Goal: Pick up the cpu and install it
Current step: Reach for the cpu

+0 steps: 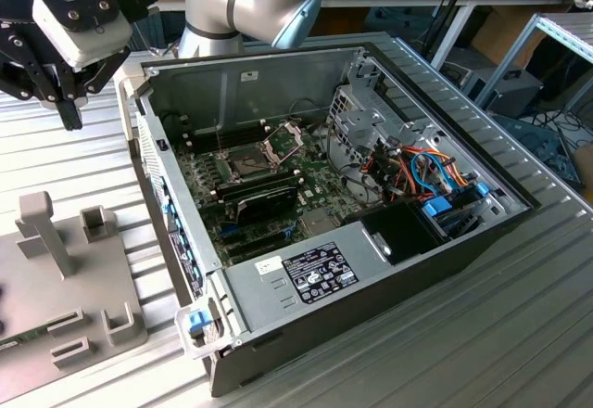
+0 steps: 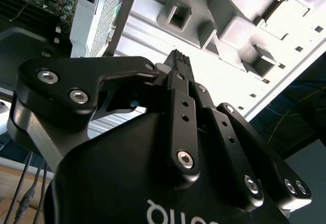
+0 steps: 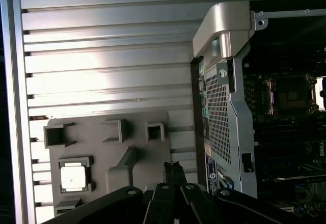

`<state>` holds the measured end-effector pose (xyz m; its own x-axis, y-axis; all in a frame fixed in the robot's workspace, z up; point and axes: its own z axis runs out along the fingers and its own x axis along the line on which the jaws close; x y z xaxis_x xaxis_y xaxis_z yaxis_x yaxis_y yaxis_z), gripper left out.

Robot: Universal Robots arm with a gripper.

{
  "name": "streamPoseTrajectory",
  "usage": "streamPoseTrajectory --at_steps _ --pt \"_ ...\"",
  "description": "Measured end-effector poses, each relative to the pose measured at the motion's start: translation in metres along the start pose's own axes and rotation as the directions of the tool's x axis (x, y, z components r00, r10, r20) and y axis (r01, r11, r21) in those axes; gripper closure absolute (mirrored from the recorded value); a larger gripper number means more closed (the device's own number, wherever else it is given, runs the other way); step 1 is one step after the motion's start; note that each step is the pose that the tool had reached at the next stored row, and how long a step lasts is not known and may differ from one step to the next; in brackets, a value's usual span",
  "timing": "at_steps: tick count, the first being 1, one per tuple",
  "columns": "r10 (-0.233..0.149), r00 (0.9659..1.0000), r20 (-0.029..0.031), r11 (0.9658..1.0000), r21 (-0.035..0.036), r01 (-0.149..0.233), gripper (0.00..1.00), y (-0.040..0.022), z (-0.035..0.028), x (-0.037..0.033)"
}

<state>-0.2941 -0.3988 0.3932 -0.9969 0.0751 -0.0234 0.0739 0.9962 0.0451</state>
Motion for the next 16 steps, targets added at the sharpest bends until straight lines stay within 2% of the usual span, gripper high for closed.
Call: streamPoseTrajectory --at_steps 16 --pt "0.0 1.0 0.0 1.0 0.0 0.0 0.89 -0.0001 -0.0001 0.0023"
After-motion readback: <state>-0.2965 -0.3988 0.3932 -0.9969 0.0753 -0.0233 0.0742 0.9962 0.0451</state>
